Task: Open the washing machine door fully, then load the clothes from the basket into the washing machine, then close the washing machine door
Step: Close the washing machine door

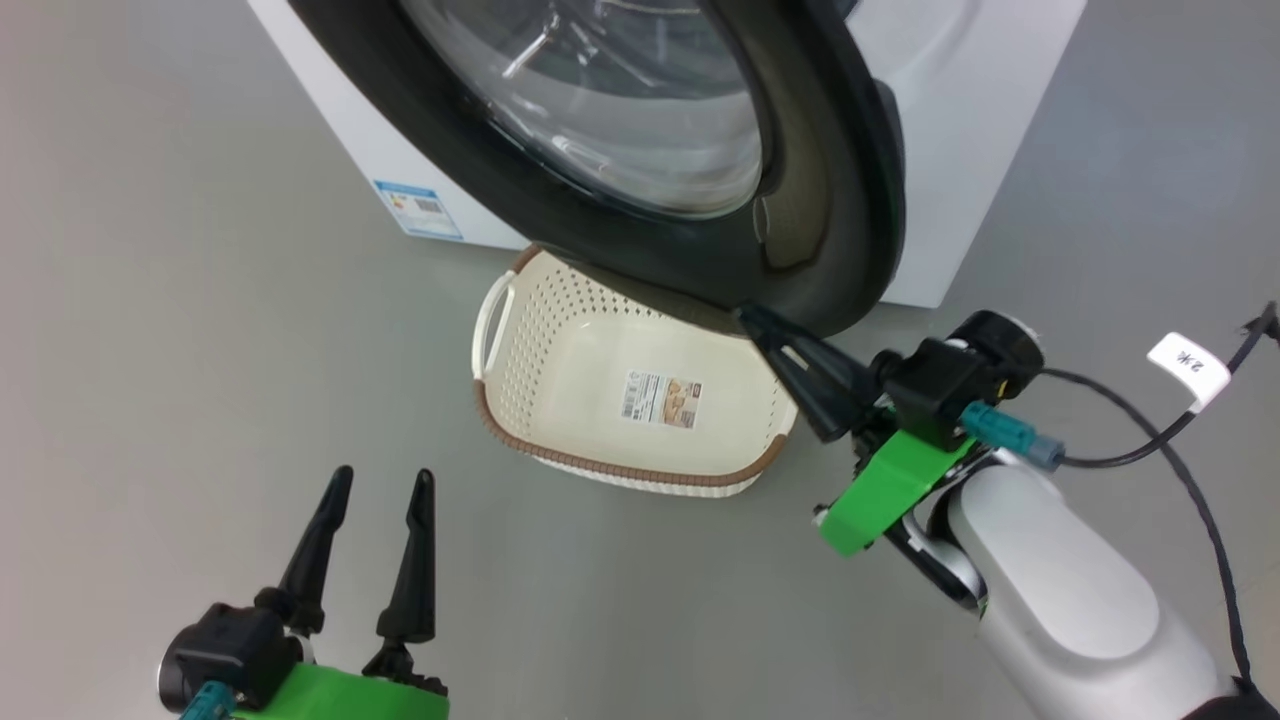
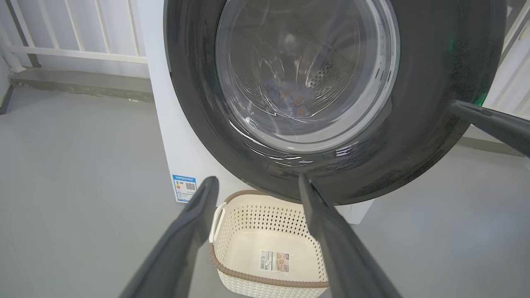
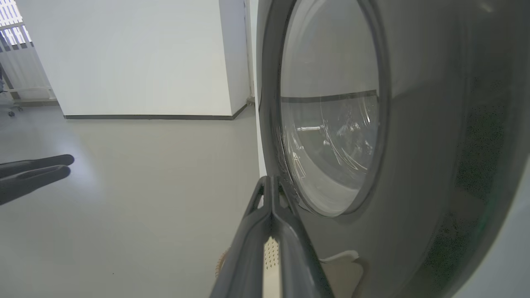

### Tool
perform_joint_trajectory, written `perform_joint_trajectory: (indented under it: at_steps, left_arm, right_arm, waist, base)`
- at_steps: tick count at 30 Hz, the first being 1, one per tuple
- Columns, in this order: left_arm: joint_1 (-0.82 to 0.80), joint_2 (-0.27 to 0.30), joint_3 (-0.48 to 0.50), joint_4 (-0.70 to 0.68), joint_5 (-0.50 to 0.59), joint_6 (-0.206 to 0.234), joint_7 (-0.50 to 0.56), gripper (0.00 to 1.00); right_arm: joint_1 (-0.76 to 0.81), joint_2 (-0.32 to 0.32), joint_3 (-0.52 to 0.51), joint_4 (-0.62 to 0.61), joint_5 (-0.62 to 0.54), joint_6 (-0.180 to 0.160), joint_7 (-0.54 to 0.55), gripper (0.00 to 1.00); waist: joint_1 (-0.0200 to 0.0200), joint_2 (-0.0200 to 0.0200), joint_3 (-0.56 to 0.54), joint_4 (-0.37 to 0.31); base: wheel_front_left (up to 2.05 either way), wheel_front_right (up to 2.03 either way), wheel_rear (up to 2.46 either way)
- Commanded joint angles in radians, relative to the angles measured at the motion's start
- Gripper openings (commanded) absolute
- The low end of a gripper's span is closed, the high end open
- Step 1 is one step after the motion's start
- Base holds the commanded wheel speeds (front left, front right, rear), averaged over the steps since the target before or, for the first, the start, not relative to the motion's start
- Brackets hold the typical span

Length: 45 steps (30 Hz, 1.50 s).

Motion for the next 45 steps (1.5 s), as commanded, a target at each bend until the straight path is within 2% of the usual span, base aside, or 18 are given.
perform_joint_trajectory:
  at_steps: [1, 13, 18, 29, 45]
  left_arm:
    - [-0.033, 0.013, 0.025, -0.023, -0.007, 0.008, -0.008, 1.00]
    - [-0.066, 0.013, 0.002, -0.011, -0.009, -0.004, -0.008, 1.00]
    - [-0.070, 0.013, -0.017, -0.005, -0.018, -0.007, -0.008, 1.00]
    - [-0.104, 0.013, -0.057, -0.008, -0.042, -0.012, -0.008, 1.00]
    - [-0.163, 0.013, -0.125, -0.019, -0.100, -0.012, -0.008, 1.00]
  right_arm:
    - [-0.017, 0.029, -0.021, -0.001, -0.001, 0.001, -0.004, 0.00]
    - [-0.095, 0.071, -0.232, 0.088, -0.066, 0.001, -0.005, 0.00]
    - [-0.142, 0.075, -0.290, 0.108, -0.075, 0.001, -0.005, 0.00]
    - [-0.361, 0.054, -0.361, 0.195, -0.068, 0.001, -0.003, 0.00]
    - [-0.666, 0.046, -0.372, 0.351, -0.082, 0.001, 0.007, 0.00]
  waist:
    - [0.0000, -0.0001, 0.035, 0.023]
    - [0.0000, -0.0001, 0.080, 0.021]
    - [0.0000, -0.0001, 0.099, 0.026]
    - [0.0000, -0.0001, 0.178, 0.057]
    - [0.0000, -0.0001, 0.277, 0.085]
  base:
    - [0.00, 0.00, 0.00]
    - [0.00, 0.00, 0.00]
    - [0.00, 0.00, 0.00]
    - [0.00, 0.00, 0.00]
    - [0.00, 0.00, 0.00]
